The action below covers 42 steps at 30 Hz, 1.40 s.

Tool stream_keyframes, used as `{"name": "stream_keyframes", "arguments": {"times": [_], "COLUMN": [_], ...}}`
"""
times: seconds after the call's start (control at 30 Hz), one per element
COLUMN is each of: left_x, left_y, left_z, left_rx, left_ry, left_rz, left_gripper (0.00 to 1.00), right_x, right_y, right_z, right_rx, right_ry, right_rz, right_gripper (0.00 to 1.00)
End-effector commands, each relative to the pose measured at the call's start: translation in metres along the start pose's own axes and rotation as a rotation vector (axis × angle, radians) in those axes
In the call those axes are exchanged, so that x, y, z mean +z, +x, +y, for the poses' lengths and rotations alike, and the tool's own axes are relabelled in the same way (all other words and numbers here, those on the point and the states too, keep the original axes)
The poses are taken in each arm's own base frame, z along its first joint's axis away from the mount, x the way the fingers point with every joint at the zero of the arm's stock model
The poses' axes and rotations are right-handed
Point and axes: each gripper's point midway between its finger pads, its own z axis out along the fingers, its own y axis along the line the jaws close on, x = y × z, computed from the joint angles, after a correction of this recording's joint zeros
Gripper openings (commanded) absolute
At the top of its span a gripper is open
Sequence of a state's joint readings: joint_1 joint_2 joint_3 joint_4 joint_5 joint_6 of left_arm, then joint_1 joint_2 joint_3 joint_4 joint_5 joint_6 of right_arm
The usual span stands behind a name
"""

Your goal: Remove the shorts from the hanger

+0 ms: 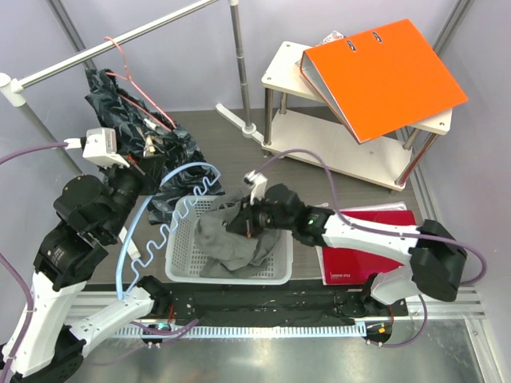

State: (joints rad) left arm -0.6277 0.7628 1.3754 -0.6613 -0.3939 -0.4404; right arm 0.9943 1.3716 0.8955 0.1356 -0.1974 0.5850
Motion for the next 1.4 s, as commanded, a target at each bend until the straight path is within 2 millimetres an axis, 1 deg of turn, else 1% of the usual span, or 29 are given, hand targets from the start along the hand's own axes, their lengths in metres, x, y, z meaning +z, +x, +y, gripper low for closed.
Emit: {"name": "stream_keyframes", "arguments": {"times": [0.0,0.1,0.13,0.17,0.23,0.27,0.3,0.37,0.4,0.47,0.5,0.53,0.57,0.6,0.63,0.67,0.7,0.73,0.83,0.9,0.93,1.0,1.03,1.1,1.13,1.2,1.27,1.3,1.37], "left_x": [-0.006,-0.01,-0.011,-0.012,-0.013,-0.013,-0.013,-0.011,-0.009,-0.006,-0.004,-0.003,0.0,0.002,0.003,0.005,0.009,0.011,0.021,0.028,0.03,0.035,0.041,0.049,0.06,0.068,0.086,0.086,0.1], "left_y": [-0.026,-0.028,-0.028,-0.029,-0.028,-0.026,-0.025,-0.022,-0.02,-0.017,-0.015,-0.016,-0.016,-0.016,-0.017,-0.019,-0.019,-0.019,-0.018,-0.016,-0.017,-0.018,-0.022,-0.027,-0.029,-0.041,-0.039,-0.051,-0.054], "left_z": [-0.006,-0.006,-0.006,-0.005,-0.004,-0.004,-0.004,-0.005,-0.005,-0.006,-0.005,-0.005,-0.002,0.0,0.001,0.006,0.005,0.006,0.002,0.001,0.0,-0.003,-0.008,-0.016,-0.024,-0.036,-0.046,-0.052,-0.057], "left_rx": [-0.042,-0.044,-0.043,-0.047,-0.047,-0.051,-0.052,-0.057,-0.057,-0.059,-0.062,-0.068,-0.074,-0.088,-0.098,-0.104,-0.111,-0.118,-0.129,-0.144,-0.171,-0.195,-0.213,-0.227,-0.231,-0.24,-0.238,-0.25,-0.251], "left_ry": [0.024,0.029,0.028,0.028,0.026,0.024,0.026,0.026,0.025,0.024,0.017,0.013,-0.012,-0.027,-0.04,-0.068,-0.078,-0.085,-0.093,-0.103,-0.105,-0.107,-0.093,-0.069,-0.051,-0.027,-0.021,-0.007,-0.014], "left_rz": [-0.086,-0.086,-0.084,-0.088,-0.082,-0.078,-0.073,-0.066,-0.06,-0.056,-0.051,-0.053,-0.057,-0.061,-0.068,-0.079,-0.084,-0.086,-0.084,-0.083,-0.087,-0.099,-0.117,-0.133,-0.135,-0.151,-0.131,-0.151,-0.16], "left_gripper": [0.0,0.0,0.0,0.0,0.0,0.0,0.0,0.0,0.0,0.0,0.0,0.0,0.0,0.0,0.0,0.0,0.0,0.0,0.0,0.0,0.0,0.0,0.0,0.0,0.0,0.0,0.0,0.0,0.0], "right_x": [0.016,0.027,0.027,0.026,0.024,0.023,0.023,0.023,0.023,0.022,0.019,0.018,0.015,0.011,0.008,0.003,0.0,-0.007,-0.026,-0.038,-0.046,-0.058,-0.064,-0.08,-0.086,-0.099,-0.113,-0.115,-0.12], "right_y": [0.05,0.071,0.072,0.066,0.061,0.058,0.058,0.06,0.075,0.085,0.101,0.105,0.107,0.101,0.095,0.089,0.082,0.066,0.03,0.012,-0.002,-0.009,-0.014,-0.035,-0.047,-0.065,-0.088,-0.094,-0.107], "right_z": [0.039,0.019,0.01,-0.009,-0.032,-0.053,-0.063,-0.088,-0.104,-0.117,-0.125,-0.124,-0.124,-0.118,-0.114,-0.108,-0.101,-0.089,-0.056,-0.035,-0.018,-0.005,0.002,0.024,0.037,0.057,0.081,0.089,0.117], "right_rx": [-0.035,-0.009,0.0,0.001,0.026,0.06,0.078,0.094,0.092,0.061,0.058,0.05,0.039,0.031,0.026,0.02,-0.003,-0.021,-0.095,-0.112,-0.121,-0.133,-0.152,-0.167,-0.187,-0.197,-0.217,-0.233,-0.286], "right_ry": [-0.101,0.001,0.042,0.128,0.218,0.271,0.296,0.355,0.405,0.46,0.487,0.487,0.496,0.488,0.485,0.484,0.481,0.469,0.473,0.461,0.435,0.432,0.432,0.386,0.351,0.291,0.22,0.193,0.077], "right_rz": [0.151,0.171,0.163,0.116,0.079,0.064,0.065,0.087,0.144,0.205,0.266,0.283,0.295,0.277,0.262,0.258,0.244,0.207,0.142,0.111,0.068,0.046,0.022,-0.039,-0.063,-0.113,-0.165,-0.177,-0.194], "right_gripper": [0.01,0.01,0.01,0.01,0.01,0.01,0.01,0.01,0.01,0.06,0.12,0.23,0.29,0.36,0.48,0.57,0.62,0.75,0.99,1.0,1.0,1.0,1.0,1.0,1.0,1.0,1.0,1.0,1.0]}}
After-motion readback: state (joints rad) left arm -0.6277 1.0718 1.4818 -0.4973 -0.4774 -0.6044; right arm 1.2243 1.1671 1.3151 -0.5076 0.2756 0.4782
